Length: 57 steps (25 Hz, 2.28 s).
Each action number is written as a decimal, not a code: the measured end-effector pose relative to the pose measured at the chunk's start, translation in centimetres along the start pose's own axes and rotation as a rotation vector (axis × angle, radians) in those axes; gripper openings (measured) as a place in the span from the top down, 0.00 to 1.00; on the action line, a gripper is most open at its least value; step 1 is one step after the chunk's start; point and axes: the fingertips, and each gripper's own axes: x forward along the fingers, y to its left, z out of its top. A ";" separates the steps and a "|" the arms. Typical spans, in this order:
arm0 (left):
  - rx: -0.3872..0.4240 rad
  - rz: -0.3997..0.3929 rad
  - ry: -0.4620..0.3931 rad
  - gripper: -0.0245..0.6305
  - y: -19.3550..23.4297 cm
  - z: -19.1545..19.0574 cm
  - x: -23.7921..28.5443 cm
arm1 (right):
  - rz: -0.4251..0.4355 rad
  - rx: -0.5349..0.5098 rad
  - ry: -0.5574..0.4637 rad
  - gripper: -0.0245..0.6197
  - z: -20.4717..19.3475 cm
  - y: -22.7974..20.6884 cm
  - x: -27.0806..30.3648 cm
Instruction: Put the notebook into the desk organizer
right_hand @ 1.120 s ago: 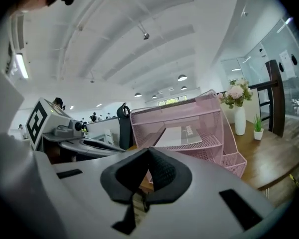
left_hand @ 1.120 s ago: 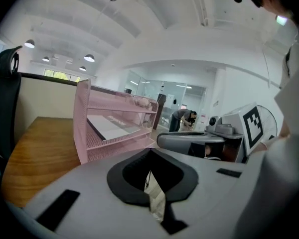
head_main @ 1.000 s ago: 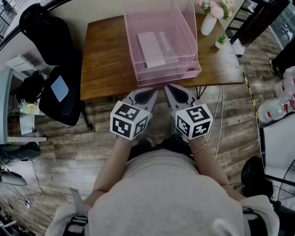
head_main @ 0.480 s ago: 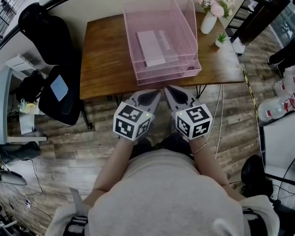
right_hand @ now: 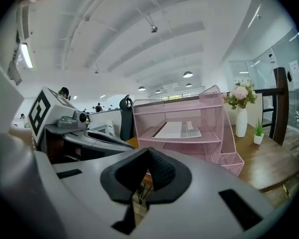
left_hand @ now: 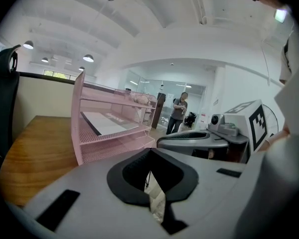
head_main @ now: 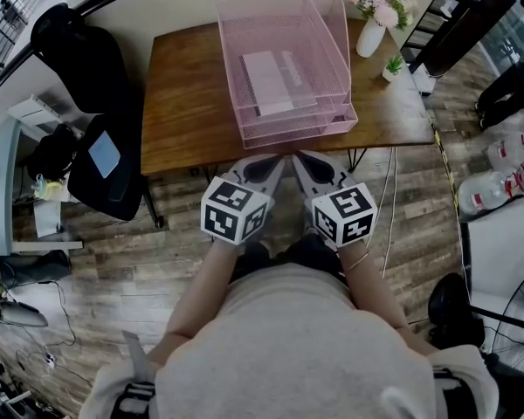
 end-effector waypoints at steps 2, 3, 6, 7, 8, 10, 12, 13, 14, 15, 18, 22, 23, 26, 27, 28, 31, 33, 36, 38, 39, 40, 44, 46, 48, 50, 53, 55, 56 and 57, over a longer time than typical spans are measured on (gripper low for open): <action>-0.004 0.007 -0.005 0.94 0.2 0.1 -0.1 | 0.002 0.007 -0.002 0.96 0.0 0.0 -0.1; -0.006 0.010 -0.006 0.94 0.3 0.1 -0.1 | 0.003 0.010 -0.003 0.96 0.0 0.0 -0.1; -0.011 0.010 -0.007 0.94 0.3 0.1 -0.1 | 0.006 0.010 -0.006 0.96 0.1 0.0 -0.1; -0.012 0.009 -0.007 0.94 0.3 0.2 -0.1 | 0.007 0.011 -0.007 0.96 0.1 0.0 -0.1; -0.013 0.008 -0.008 0.94 0.3 0.2 0.0 | 0.009 0.014 -0.007 0.96 0.1 0.0 -0.1; -0.014 0.005 -0.006 0.94 0.2 0.2 0.1 | 0.010 0.018 -0.005 0.96 0.0 0.0 -0.1; -0.017 0.001 -0.003 0.94 0.2 0.0 0.2 | 0.008 0.022 -0.004 0.96 0.0 -0.1 -0.1; -0.019 0.001 -0.003 0.94 0.2 -0.1 0.2 | 0.007 0.024 -0.005 0.96 0.0 -0.1 -0.1; -0.020 0.001 -0.003 0.94 0.1 -0.1 0.2 | 0.006 0.024 -0.006 0.96 0.0 -0.1 -0.1; -0.021 0.002 -0.003 0.94 0.1 -0.1 0.2 | 0.005 0.023 -0.006 0.96 0.0 -0.1 -0.1; -0.019 0.002 -0.008 0.94 0.1 -0.1 0.2 | 0.004 0.018 -0.006 0.96 0.0 -0.1 -0.1; -0.030 -0.003 -0.015 0.94 0.0 0.0 0.1 | 0.006 -0.001 -0.002 0.96 0.0 0.1 -0.1; -0.034 -0.004 -0.015 0.94 0.0 0.0 0.1 | 0.006 -0.006 -0.001 0.96 -0.1 0.1 -0.1; -0.040 -0.006 -0.017 0.94 0.0 0.1 0.1 | 0.005 -0.009 -0.001 0.96 0.0 0.1 -0.1; -0.040 -0.006 -0.018 0.94 0.0 0.2 0.1 | 0.005 -0.009 -0.003 0.96 0.1 0.1 -0.1; -0.040 -0.007 -0.019 0.94 0.0 0.2 0.1 | 0.005 -0.008 -0.005 0.96 0.1 0.1 -0.1; -0.041 -0.009 -0.021 0.94 -0.1 0.3 0.2 | 0.000 -0.008 -0.011 0.96 0.1 0.0 -0.2; -0.042 -0.011 -0.022 0.94 -0.2 0.3 0.2 | -0.004 -0.007 -0.015 0.96 0.2 0.0 -0.3; -0.049 -0.020 -0.023 0.94 -0.3 0.3 0.2 | -0.010 -0.012 -0.010 0.96 0.1 0.1 -0.2; -0.055 -0.029 -0.024 0.94 -0.5 0.3 0.1 | -0.011 -0.017 -0.001 0.96 -0.2 0.2 -0.1; -0.055 -0.032 -0.024 0.94 -0.6 0.3 0.1 | -0.010 -0.019 0.002 0.96 -0.3 0.3 -0.1; -0.054 -0.032 -0.025 0.94 -0.6 0.3 0.1 | -0.009 -0.018 0.005 0.96 -0.4 0.4 -0.1; -0.057 -0.026 -0.026 0.94 -0.2 0.4 -0.1 | 0.001 -0.006 0.009 0.96 -0.5 0.6 0.0; -0.058 -0.025 -0.029 0.94 -0.1 0.5 -0.1 | 0.003 -0.003 0.005 0.96 -0.3 0.6 0.0; -0.057 -0.025 -0.032 0.94 -0.1 0.5 -0.2 | 0.001 -0.001 0.001 0.96 -0.2 0.6 0.0; -0.061 -0.028 -0.030 0.94 -0.2 0.4 -0.3 | -0.001 -0.014 0.006 0.96 -0.2 0.8 0.0; -0.071 -0.037 -0.028 0.94 -0.3 0.2 -0.5 | 0.001 -0.024 0.012 0.96 -0.4 1.2 0.0; -0.075 -0.041 -0.026 0.94 -0.3 0.2 -0.6 | 0.002 -0.021 0.013 0.96 -0.4 1.5 0.0; -0.075 -0.043 -0.024 0.94 -0.3 0.1 -0.6 | 0.002 -0.020 0.013 0.96 -0.4 1.5 0.0; -0.075 -0.044 -0.022 0.94 -0.3 0.1 -0.7 | 0.002 -0.020 0.013 0.96 -0.5 1.6 -0.1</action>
